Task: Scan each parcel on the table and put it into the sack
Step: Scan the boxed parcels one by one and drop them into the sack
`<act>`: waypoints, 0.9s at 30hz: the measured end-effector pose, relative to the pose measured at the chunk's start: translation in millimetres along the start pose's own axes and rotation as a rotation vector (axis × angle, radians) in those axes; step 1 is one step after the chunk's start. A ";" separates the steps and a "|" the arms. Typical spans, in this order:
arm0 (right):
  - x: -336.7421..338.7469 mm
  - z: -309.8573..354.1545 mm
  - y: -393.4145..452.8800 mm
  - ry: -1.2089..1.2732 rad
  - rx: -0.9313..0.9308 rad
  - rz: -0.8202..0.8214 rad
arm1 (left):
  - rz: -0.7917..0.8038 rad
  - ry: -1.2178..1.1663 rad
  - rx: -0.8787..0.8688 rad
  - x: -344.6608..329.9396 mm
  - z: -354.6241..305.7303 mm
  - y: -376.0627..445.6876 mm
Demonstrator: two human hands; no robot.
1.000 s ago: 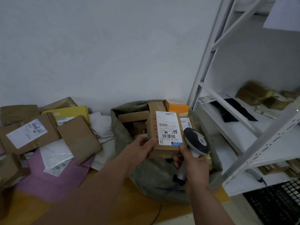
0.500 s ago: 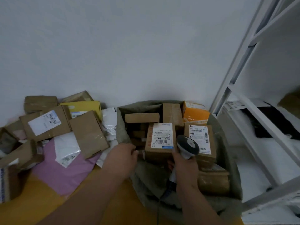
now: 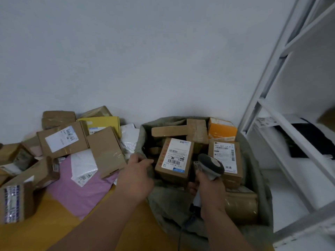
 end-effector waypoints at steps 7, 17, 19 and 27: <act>-30.7 32.6 -45.6 -0.010 0.084 0.088 | -0.082 -0.022 0.070 34.4 29.3 -8.2; -169.2 -3.5 -158.7 -0.135 0.116 0.300 | -0.110 -0.121 0.286 101.7 209.2 -20.9; -196.8 -20.0 -179.3 -0.126 0.099 0.331 | -0.089 -0.131 0.352 110.3 252.1 -23.2; -288.6 -65.1 -228.0 -0.215 0.066 0.505 | -0.075 -0.366 0.656 131.6 392.9 -36.3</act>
Point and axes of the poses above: each hand's wrist, its own y-axis towards the middle knuckle, its own x-axis out of the back of the hand, z = x × y, the point moved 10 cm from there along y, towards the middle knuckle, and after that the axes turned 14 degrees about x, right-handed, at the moved point
